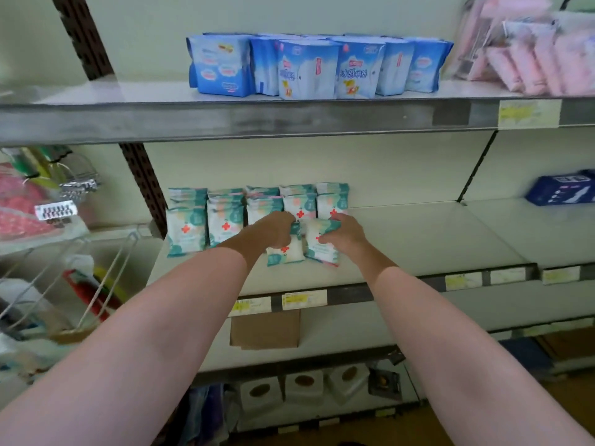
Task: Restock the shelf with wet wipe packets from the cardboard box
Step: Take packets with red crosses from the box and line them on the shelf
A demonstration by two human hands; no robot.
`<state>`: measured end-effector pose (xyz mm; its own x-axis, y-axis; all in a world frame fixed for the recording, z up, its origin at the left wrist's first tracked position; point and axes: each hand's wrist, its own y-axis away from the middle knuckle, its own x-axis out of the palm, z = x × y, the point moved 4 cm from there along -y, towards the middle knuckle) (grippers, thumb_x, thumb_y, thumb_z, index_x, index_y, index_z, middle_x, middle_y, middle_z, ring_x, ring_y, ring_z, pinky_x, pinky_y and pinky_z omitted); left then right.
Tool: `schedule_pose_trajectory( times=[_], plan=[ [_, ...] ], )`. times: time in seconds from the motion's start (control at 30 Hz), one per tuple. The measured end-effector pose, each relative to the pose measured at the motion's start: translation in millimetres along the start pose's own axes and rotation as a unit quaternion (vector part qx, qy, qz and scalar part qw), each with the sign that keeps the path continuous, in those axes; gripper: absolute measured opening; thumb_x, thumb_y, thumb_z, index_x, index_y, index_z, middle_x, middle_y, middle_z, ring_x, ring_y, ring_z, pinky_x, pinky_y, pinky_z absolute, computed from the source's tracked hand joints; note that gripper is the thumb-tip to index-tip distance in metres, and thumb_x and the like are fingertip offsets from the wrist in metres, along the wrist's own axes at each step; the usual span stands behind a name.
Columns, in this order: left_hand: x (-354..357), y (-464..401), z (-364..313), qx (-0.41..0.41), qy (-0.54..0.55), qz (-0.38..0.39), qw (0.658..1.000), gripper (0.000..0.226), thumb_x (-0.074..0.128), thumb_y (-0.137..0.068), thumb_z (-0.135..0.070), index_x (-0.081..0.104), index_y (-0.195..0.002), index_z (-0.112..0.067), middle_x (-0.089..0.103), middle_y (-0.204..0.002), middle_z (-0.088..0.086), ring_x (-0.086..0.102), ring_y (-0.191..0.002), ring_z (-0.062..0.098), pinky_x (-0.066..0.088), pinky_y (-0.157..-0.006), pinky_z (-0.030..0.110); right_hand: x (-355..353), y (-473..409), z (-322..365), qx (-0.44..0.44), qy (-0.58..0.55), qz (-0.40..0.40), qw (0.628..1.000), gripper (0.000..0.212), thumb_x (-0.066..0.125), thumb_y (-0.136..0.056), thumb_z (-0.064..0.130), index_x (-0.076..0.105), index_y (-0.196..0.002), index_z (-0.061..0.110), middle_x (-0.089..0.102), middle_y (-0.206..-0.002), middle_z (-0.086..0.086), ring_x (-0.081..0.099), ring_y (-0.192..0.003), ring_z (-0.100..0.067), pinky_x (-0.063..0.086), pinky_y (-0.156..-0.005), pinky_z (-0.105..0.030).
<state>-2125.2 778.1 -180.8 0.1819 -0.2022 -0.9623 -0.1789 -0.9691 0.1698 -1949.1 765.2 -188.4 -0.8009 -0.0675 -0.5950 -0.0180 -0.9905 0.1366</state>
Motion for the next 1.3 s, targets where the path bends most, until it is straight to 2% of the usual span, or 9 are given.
schedule_pose_trajectory(
  times=[0.07, 0.17, 0.3, 0.4, 0.6, 0.73, 0.9, 1.1, 1.3],
  plan=[
    [0, -14, -3, 0.020, -0.003, -0.004, 1.000, 0.060, 0.053, -0.090, -0.001, 0.037, -0.148, -0.009, 0.043, -0.147, 0.013, 0.047, -0.130, 0.030, 0.042, -0.106, 0.038, -8, -9, -4, -0.011, 0.010, -0.016, 1.000, 0.062, 0.083, -0.075, 0.008, 0.057, -0.130, 0.017, 0.054, -0.136, -0.006, 0.055, -0.118, -0.024, 0.050, -0.092, -0.033],
    [-1, -27, -12, 0.045, -0.014, -0.018, 0.999, 0.051, 0.053, -0.088, 0.002, 0.048, -0.138, -0.007, 0.056, -0.131, 0.013, 0.058, -0.112, 0.028, 0.050, -0.094, 0.035, -18, -19, -9, -0.029, 0.068, -0.020, 0.997, 0.061, 0.080, -0.078, 0.007, 0.056, -0.133, 0.020, 0.056, -0.133, -0.003, 0.056, -0.110, -0.020, 0.047, -0.083, -0.027],
    [-5, -47, -23, 0.047, -0.031, -0.020, 0.998, 0.045, 0.052, -0.085, 0.007, 0.054, -0.129, -0.006, 0.059, -0.122, 0.012, 0.062, -0.098, 0.028, 0.053, -0.078, 0.033, -28, -38, -6, -0.070, 0.208, 0.010, 0.976, 0.062, 0.081, -0.077, 0.021, 0.054, -0.133, 0.019, 0.055, -0.126, -0.004, 0.057, -0.114, -0.025, 0.050, -0.093, -0.036],
    [-7, -56, -28, 0.032, -0.042, -0.014, 0.999, 0.047, 0.051, -0.085, 0.006, 0.054, -0.129, -0.008, 0.059, -0.120, 0.013, 0.061, -0.089, 0.026, 0.052, -0.067, 0.032, -28, -54, -4, -0.099, 0.207, 0.045, 0.972, 0.061, 0.080, -0.079, 0.018, 0.053, -0.133, 0.017, 0.055, -0.129, -0.004, 0.056, -0.114, -0.024, 0.049, -0.095, -0.039],
    [-7, -67, -31, -0.013, -0.064, -0.042, 0.997, 0.043, 0.053, -0.087, 0.000, 0.054, -0.129, -0.009, 0.060, -0.122, 0.010, 0.061, -0.104, 0.027, 0.055, -0.080, 0.035, -31, -83, -6, -0.136, 0.245, 0.028, 0.960, 0.051, 0.076, -0.082, 0.015, 0.054, -0.128, 0.014, 0.058, -0.126, -0.006, 0.057, -0.113, -0.026, 0.051, -0.093, -0.042],
    [-7, -68, -35, -0.039, -0.087, -0.078, 0.992, 0.031, 0.060, -0.088, -0.007, 0.056, -0.118, -0.012, 0.061, -0.113, 0.007, 0.061, -0.099, 0.025, 0.050, -0.071, 0.032, -31, -99, -6, -0.164, 0.269, 0.012, 0.949, 0.043, 0.072, -0.085, 0.016, 0.053, -0.122, 0.014, 0.055, -0.124, -0.009, 0.052, -0.116, -0.029, 0.050, -0.091, -0.042],
    [-6, -73, -36, -0.060, -0.096, -0.105, 0.988, 0.031, 0.060, -0.086, -0.005, 0.056, -0.116, -0.013, 0.063, -0.107, 0.006, 0.058, -0.089, 0.021, 0.048, -0.070, 0.031, -28, -107, -3, -0.237, 0.333, -0.016, 0.913, 0.049, 0.071, -0.087, 0.021, 0.049, -0.131, 0.017, 0.054, -0.132, -0.009, 0.045, -0.121, -0.030, 0.039, -0.099, -0.040],
    [-3, -74, -44, -0.071, -0.161, -0.147, 0.973, 0.048, 0.059, -0.084, -0.002, 0.050, -0.130, -0.009, 0.053, -0.125, 0.011, 0.050, -0.117, 0.028, 0.041, -0.100, 0.039, -36, -121, -4, -0.279, 0.339, 0.060, 0.897, 0.048, 0.074, -0.084, 0.025, 0.052, -0.127, 0.018, 0.054, -0.135, -0.006, 0.045, -0.123, -0.029, 0.039, -0.102, -0.041],
    [-2, -73, -47, -0.086, -0.156, -0.150, 0.973, 0.049, 0.060, -0.084, 0.000, 0.048, -0.131, -0.008, 0.051, -0.126, 0.012, 0.046, -0.119, 0.028, 0.040, -0.105, 0.042, -33, -122, -9, -0.291, 0.338, 0.061, 0.893, 0.046, 0.069, -0.087, 0.020, 0.050, -0.128, 0.016, 0.052, -0.135, -0.008, 0.043, -0.125, -0.031, 0.040, -0.103, -0.043]
  ],
)
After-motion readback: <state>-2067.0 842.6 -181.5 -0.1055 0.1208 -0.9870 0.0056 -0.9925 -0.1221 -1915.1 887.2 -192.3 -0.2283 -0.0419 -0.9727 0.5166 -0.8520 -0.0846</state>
